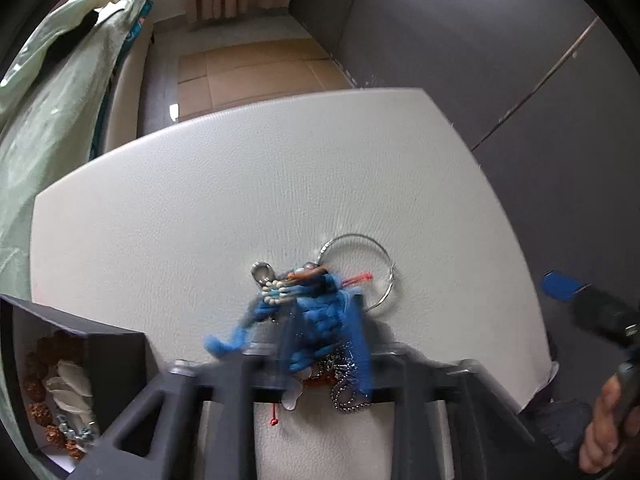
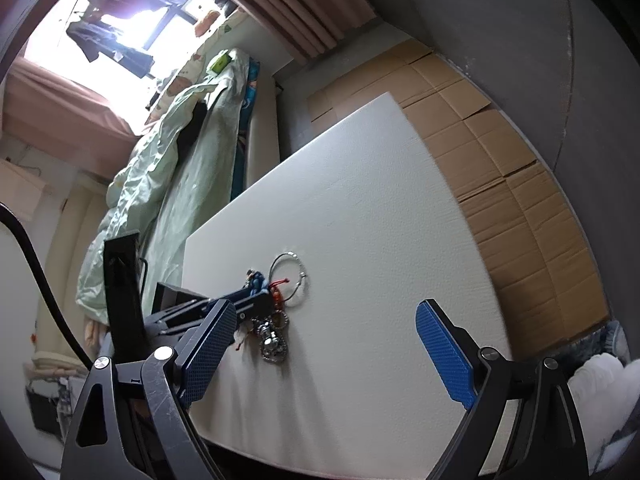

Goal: Organize jewelry
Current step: 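Close the left tool on the blue knotted keychain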

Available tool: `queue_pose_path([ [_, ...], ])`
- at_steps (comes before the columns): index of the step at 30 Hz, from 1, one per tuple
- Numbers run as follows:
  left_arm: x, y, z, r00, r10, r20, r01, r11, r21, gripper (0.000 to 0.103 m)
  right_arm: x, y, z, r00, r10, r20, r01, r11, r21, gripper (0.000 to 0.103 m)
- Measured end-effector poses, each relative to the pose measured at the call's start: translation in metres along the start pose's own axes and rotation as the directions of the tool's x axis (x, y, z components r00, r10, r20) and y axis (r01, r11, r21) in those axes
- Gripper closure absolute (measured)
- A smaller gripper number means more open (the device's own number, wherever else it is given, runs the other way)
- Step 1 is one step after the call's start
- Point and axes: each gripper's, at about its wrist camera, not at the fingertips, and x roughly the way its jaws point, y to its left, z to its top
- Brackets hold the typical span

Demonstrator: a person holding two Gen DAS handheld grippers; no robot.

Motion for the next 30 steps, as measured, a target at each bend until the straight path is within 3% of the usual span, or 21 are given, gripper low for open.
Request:
queue_pose_path([
  [9,-0.019,0.002,0.004,0.997,-0.051,0.053,0.051,0.999,0.01,0.103,0.026,0.008,0.003,0.999,-0.021,-0.037,0.02,1.0,-0.012,0.026],
  [13,-0.01,-0.003,0.004,0.997,-0.076,0.004,0.076,0.996,0.039,0.1,0.033,0.009,0.005,0.999,-0.016,-0.046,0.016,1.0,0.001,0.026],
  [14,-0.008,-0.003,0.002,0.997,-0.077,-0.008,0.077,0.996,0.043,0.091,0.032,0.01,0.005,0.999,-0.017,-0.042,0.017,1.0,0.001,0.026],
  [17,-0.005,-0.001,-0.001,0.994,-0.108,-0.007,0.108,0.993,0.043,0.043,0.029,0.006,0.008,1.0,-0.011,-0.029,0.011,1.0,0.018,0.026],
  [18,-0.004,0.0,-0.002,0.994,-0.11,-0.001,0.11,0.993,0.043,0.04,0.027,0.004,0.009,1.0,-0.011,-0.023,0.011,1.0,0.027,0.026],
  [22,0.0,0.001,-0.002,0.992,-0.122,0.005,0.122,0.991,0.047,0.04,0.023,-0.003,0.011,1.0,-0.02,-0.008,0.02,0.998,0.052,0.026],
  [27,0.011,-0.007,-0.002,0.998,-0.07,-0.001,0.07,0.994,0.09,0.041,0.026,-0.004,0.012,0.999,-0.032,-0.012,0.033,0.998,0.057,0.026],
  [30,0.018,-0.015,-0.004,1.0,-0.003,-0.001,0.003,0.99,0.138,0.046,0.03,-0.002,0.013,0.999,-0.033,-0.02,0.034,0.998,0.053,0.026],
])
